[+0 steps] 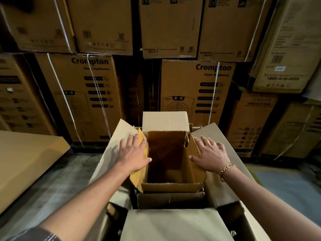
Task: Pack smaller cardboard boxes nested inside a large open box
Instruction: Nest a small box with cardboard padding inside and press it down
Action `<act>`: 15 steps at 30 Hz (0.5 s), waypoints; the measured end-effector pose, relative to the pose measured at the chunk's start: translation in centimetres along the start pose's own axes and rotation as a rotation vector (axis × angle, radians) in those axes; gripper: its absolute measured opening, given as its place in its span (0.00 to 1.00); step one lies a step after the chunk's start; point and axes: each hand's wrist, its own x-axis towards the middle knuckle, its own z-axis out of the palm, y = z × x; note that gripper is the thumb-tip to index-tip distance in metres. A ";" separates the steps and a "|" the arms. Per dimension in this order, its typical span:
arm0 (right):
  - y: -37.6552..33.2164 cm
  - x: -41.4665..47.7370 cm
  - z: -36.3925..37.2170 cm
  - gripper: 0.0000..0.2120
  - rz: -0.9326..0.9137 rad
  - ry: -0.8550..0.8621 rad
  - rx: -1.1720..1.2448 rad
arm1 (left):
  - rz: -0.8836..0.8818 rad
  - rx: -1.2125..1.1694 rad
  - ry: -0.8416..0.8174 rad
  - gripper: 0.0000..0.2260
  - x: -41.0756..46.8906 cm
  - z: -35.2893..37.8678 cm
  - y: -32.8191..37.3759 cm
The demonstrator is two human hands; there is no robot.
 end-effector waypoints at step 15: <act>-3.9 -2.3 -1.4 0.24 -0.172 -0.127 -0.399 | 0.027 0.071 -0.138 0.34 -3.5 0.0 0.7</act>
